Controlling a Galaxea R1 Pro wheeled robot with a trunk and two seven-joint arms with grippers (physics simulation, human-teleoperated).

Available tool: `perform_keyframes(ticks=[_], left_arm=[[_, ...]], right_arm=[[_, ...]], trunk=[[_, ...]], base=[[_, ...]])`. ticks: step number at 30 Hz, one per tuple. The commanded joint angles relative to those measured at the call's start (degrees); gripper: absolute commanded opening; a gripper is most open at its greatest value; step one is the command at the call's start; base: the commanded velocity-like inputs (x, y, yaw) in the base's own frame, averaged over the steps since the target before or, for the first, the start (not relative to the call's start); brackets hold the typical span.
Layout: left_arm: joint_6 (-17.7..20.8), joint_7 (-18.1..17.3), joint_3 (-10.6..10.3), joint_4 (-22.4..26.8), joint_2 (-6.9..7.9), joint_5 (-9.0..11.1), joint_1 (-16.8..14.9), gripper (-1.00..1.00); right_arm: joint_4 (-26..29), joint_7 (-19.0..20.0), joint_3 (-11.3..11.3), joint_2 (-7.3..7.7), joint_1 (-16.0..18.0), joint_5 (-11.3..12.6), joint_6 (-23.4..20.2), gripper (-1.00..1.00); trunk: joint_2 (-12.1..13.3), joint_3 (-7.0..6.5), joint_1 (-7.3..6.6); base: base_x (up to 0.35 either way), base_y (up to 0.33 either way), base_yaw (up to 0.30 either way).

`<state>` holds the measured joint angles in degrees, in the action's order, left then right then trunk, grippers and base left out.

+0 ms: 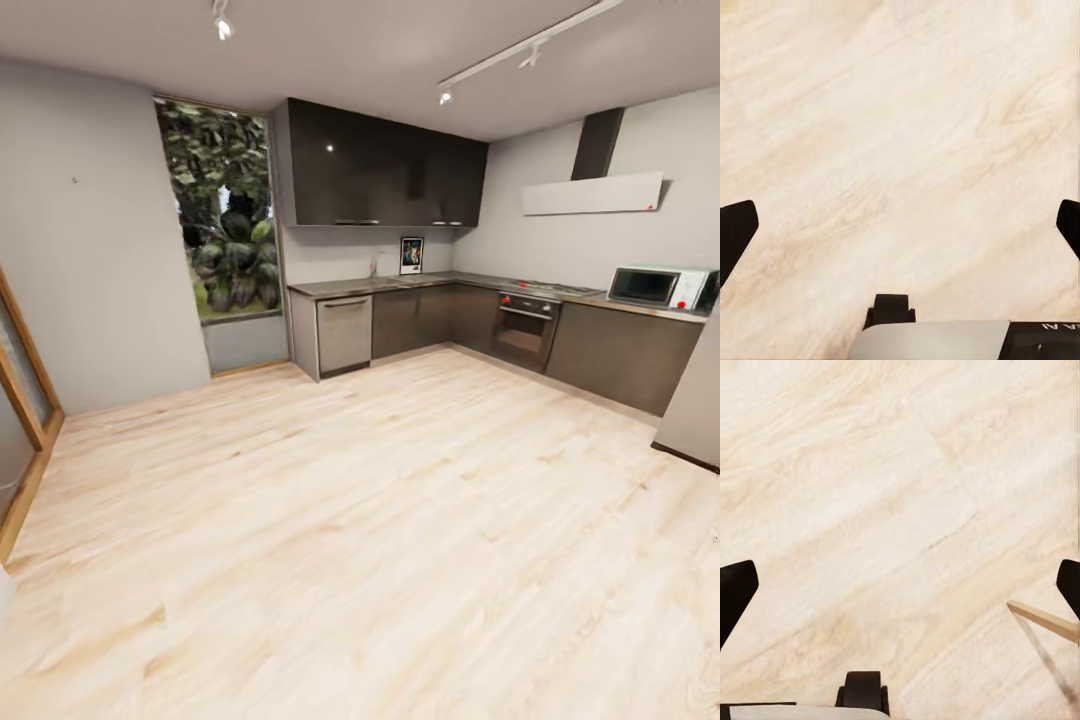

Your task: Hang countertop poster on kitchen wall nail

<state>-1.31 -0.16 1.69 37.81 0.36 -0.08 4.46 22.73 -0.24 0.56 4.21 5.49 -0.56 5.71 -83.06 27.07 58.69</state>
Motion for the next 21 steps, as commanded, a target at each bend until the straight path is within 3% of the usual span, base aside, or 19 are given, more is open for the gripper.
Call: perform_keyframes(ticks=[1, 21], left_arm=[[-0.1, -0.02, 0.06, 0.07, -0.01, -0.01, 0.03, 1.0], [-0.1, -0.02, 0.06, 0.07, -0.01, -0.01, 0.03, 1.0]], right_arm=[[-0.06, -0.02, 0.06, 0.01, 0.04, -0.06, 0.18, 1.0], [-0.06, -0.02, 0.06, 0.01, 0.04, -0.06, 0.18, 1.0]], trunk=[[-0.02, 0.05, 0.04], [-0.02, 0.05, 0.04]], base=[[0.338, 0.0, -0.268], [0.338, 0.0, -0.268]])
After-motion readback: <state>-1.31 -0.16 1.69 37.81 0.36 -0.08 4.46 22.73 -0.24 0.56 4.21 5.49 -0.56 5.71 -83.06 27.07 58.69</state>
